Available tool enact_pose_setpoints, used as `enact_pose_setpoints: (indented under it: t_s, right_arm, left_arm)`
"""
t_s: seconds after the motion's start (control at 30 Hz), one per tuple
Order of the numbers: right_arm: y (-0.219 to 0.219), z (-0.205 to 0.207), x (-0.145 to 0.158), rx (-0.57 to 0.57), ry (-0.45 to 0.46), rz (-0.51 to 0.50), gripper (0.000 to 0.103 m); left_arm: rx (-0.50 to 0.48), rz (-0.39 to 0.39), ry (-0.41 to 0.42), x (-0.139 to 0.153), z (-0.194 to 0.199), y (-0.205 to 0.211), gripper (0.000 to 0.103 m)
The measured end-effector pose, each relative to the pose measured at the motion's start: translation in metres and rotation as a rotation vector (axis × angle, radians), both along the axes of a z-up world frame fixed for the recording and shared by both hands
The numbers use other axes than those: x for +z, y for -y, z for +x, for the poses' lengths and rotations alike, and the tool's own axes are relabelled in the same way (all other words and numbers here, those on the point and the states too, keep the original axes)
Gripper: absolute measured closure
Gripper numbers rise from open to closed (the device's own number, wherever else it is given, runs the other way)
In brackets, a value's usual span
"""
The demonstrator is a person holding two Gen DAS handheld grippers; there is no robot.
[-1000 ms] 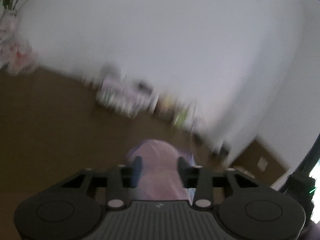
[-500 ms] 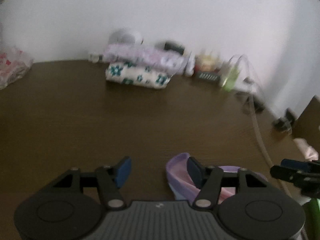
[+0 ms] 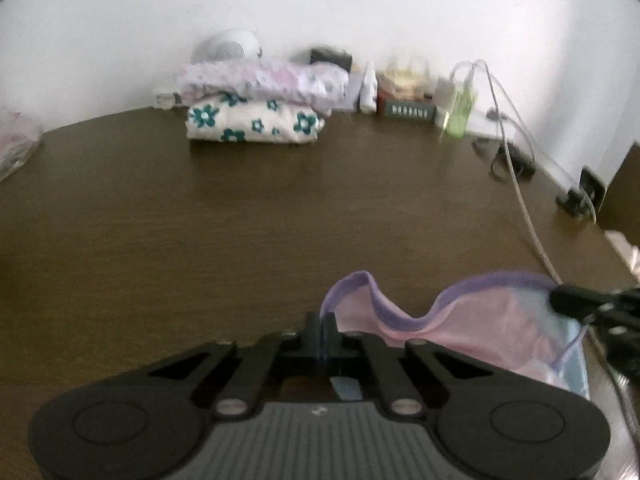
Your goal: Fold clothes
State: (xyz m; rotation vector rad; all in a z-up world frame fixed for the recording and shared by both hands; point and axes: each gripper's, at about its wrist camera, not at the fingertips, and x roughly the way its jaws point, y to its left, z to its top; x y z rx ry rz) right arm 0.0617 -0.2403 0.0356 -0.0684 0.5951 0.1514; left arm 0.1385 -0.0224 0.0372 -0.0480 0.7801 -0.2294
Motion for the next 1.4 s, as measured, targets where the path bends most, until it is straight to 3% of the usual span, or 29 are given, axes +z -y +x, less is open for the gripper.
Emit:
enact_pose_setpoints:
  t_s: [0.2,0.43,0.53,0.7,0.83,0.97,1.1,1.23,1.33,1.4]
  right_arm:
    - [0.0,-0.061,0.084,0.016,0.297,0.031,0.102]
    - [0.004,-0.155,0.197,0.072,0.698,0.047,0.102]
    - [0.003,-0.189,0.239,0.103,0.835,0.029,0.102]
    - [0.002,-0.222,0.284,0.162,0.936,0.038,0.102]
    - [0.001,-0.23,0.304,0.176,0.988,0.036,0.102]
    - [0.0,-0.201,0.32,0.166,0.958,0.052,0.102]
    - [-0.009,-0.127,0.313,0.121,0.839,0.037,0.102]
    - [-0.021,-0.014,0.272,0.037,0.608,0.018,0.102]
    - [-0.033,0.078,0.215,-0.044,0.398,-0.053,0.098]
    - [-0.032,0.123,0.175,-0.081,0.218,-0.072,0.091]
  left_arm:
    - [0.088,-0.117,0.274,0.086,-0.061,-0.028,0.103]
    - [0.158,-0.185,0.74,0.232,-0.183,-0.056,0.103]
    - [0.184,-0.174,0.888,0.276,-0.223,-0.061,0.103]
    - [0.232,-0.214,0.992,0.315,-0.259,-0.073,0.103]
    - [0.24,-0.195,1.041,0.332,-0.272,-0.073,0.103]
    - [0.259,-0.143,1.028,0.343,-0.243,-0.067,0.103]
    - [0.293,-0.078,0.917,0.334,-0.162,-0.06,0.103]
    - [0.339,-0.01,0.691,0.283,-0.046,-0.05,0.102]
    - [0.372,0.073,0.427,0.22,0.036,-0.044,0.092]
    - [0.375,0.104,0.271,0.186,0.06,-0.049,0.091]
